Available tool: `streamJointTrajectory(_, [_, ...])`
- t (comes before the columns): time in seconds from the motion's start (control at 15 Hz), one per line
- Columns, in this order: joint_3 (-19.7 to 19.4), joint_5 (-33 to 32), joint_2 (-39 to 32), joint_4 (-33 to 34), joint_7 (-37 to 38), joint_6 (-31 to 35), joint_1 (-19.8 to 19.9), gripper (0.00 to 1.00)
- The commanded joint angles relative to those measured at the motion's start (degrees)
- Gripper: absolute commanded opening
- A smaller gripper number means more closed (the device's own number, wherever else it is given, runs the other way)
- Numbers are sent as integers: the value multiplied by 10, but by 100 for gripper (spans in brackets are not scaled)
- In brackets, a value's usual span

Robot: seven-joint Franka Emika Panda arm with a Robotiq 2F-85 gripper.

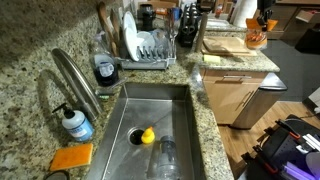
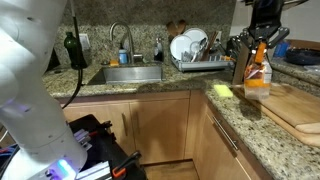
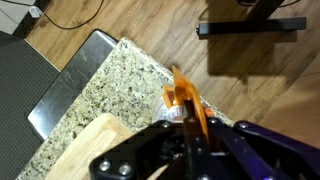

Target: Move the orange packet to the left

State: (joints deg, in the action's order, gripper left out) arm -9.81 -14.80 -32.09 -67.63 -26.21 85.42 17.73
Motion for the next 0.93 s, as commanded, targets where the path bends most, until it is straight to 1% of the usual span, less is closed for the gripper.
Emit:
streamJointTrajectory(0.0, [-2, 0, 1, -1, -1, 0, 1, 1])
streamJointTrajectory(0.07, [-4, -12, -4, 0, 7, 2, -6, 0])
streamJointTrajectory(0.13, [4, -25, -3, -11, -10, 13, -19, 0])
streamJointTrajectory(0.2, [12, -40, 1, -25, -23, 23, -35, 0])
streamJointTrajectory(0.27, [21, -54, 3, -36, -17, 28, -56, 0])
streamJointTrajectory(0.47, [50, -95, 1, -42, -19, 10, -110, 0])
streamJointTrajectory(0.67, [69, -148, 1, -49, -36, 13, -163, 0])
streamJointTrajectory(0.8, [79, -177, 6, -60, -61, 40, -180, 0])
streamJointTrajectory(0.87, [84, -181, 9, -64, -72, 65, -179, 0])
